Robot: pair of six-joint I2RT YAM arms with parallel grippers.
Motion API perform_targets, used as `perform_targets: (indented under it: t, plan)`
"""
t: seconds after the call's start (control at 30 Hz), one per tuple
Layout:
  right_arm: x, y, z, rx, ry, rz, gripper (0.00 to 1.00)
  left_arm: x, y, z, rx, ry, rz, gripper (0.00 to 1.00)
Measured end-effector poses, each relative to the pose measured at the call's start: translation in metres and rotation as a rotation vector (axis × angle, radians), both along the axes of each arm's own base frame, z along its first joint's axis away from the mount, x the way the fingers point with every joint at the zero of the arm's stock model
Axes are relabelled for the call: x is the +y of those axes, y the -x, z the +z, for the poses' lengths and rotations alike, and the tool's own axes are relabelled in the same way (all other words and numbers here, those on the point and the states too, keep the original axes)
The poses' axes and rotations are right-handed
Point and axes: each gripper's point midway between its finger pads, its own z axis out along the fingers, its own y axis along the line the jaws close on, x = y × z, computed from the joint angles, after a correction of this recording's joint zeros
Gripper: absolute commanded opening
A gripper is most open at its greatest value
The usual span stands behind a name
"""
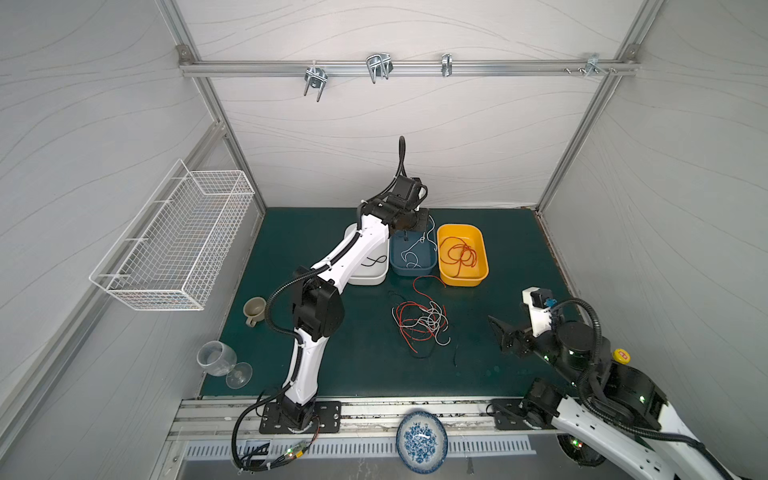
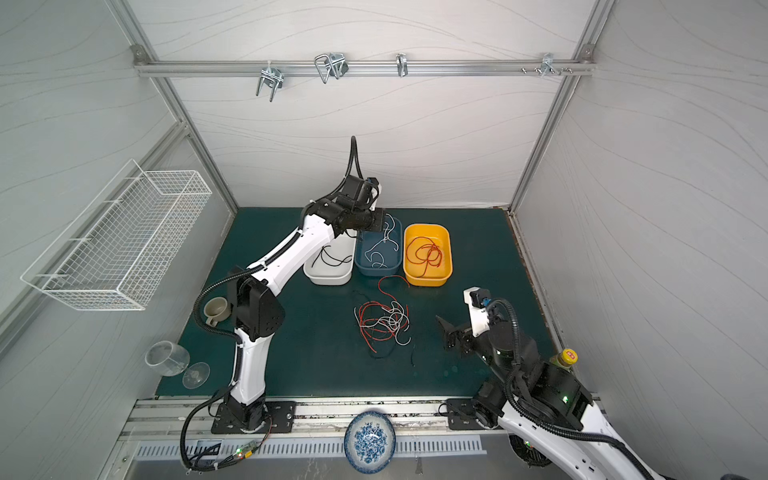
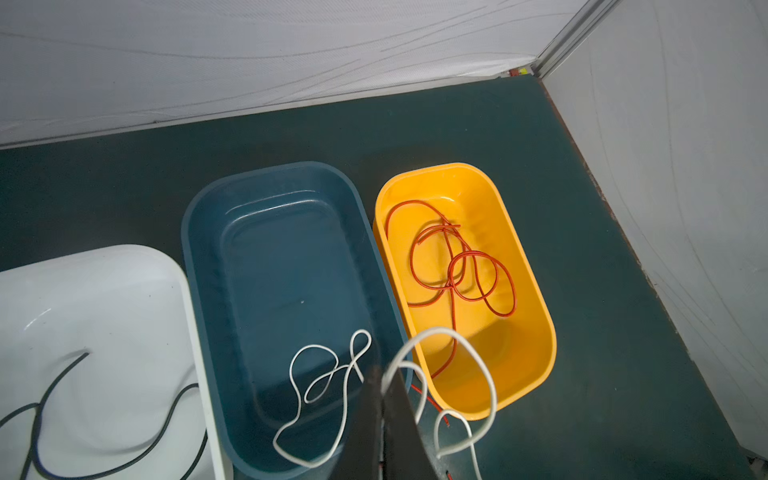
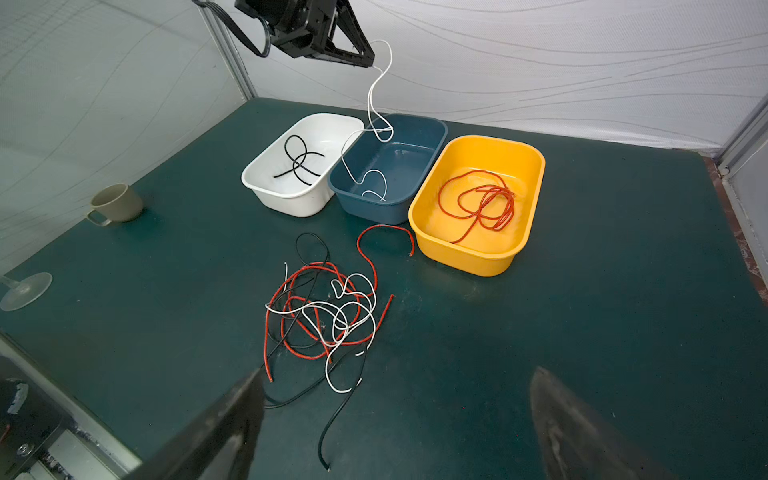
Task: Untangle the cables
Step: 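Lower the white wire into the blue bin with the left gripper, then open the left gripper and move it back over the wire pile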
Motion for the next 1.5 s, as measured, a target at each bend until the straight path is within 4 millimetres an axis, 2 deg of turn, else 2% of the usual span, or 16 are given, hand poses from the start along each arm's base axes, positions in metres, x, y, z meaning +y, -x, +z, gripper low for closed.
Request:
perform_targets:
  t: [0.23,0.6,0.87,0.97,1.13,1.3,1.5]
  plan:
    - [0.002,0.001,0.000,0.001,0.000,0.013,0.99,0.005,-0.009,-0.052,0.089,-0.044,0.027,0.00]
    - [0.003,0.001,-0.001,0.001,-0.003,0.018,0.99,0.030,-0.024,-0.078,0.133,-0.079,0.119,0.00]
    - [0.004,0.002,-0.001,0.003,-0.004,0.025,0.99,0.038,-0.019,-0.141,0.263,-0.169,0.144,0.00]
    - [0.005,0.002,-0.001,0.005,-0.005,0.030,0.99,0.040,-0.013,-0.157,0.305,-0.194,0.147,0.00]
    - [0.006,0.003,-0.001,0.006,-0.007,0.035,0.99,0.040,-0.014,-0.153,0.311,-0.194,0.150,0.00]
    - [0.006,0.003,0.000,0.004,-0.011,0.037,0.99,0.037,-0.020,-0.141,0.283,-0.175,0.151,0.09]
    - [0.006,0.002,0.001,0.003,-0.015,0.034,0.99,0.036,-0.019,-0.137,0.292,-0.163,0.158,0.22]
